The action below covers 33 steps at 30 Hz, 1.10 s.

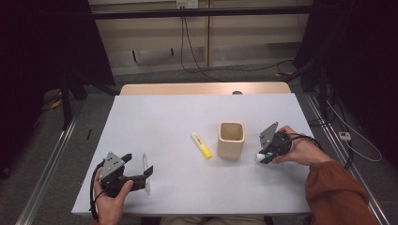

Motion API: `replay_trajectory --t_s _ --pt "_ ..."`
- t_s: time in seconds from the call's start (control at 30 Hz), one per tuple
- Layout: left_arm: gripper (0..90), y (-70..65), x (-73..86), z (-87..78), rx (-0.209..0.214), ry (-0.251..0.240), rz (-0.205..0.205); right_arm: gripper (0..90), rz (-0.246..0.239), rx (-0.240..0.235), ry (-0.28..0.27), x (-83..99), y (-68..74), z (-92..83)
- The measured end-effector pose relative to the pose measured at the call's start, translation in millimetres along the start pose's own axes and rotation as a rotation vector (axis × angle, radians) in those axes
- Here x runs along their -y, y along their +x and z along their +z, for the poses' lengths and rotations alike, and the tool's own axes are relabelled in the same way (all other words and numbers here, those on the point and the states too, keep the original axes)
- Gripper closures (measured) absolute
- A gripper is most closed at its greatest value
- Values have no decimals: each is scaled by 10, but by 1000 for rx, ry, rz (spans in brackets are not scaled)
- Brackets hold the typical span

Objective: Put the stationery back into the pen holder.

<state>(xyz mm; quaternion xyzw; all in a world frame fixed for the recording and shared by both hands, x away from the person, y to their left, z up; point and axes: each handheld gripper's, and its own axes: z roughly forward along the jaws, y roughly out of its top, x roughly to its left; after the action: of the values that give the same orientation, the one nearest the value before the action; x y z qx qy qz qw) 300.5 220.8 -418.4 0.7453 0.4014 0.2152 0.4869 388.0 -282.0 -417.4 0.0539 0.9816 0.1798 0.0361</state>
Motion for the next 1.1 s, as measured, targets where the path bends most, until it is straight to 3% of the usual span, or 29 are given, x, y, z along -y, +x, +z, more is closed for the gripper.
replay_trajectory --t_s 0.23,0.67,0.83,1.1 --pt "86 1 1 0 0 0 -1 659 43 33 -112 53 37 -95" --pt "86 4 3 -1 -2 0 -6 659 179 96 -243 121 161 -159" --pt "86 5 3 1 -1 2 -6 659 241 110 -351 207 179 -162" --pt "86 1 0 0 2 0 -5 659 321 103 -439 304 230 -177"
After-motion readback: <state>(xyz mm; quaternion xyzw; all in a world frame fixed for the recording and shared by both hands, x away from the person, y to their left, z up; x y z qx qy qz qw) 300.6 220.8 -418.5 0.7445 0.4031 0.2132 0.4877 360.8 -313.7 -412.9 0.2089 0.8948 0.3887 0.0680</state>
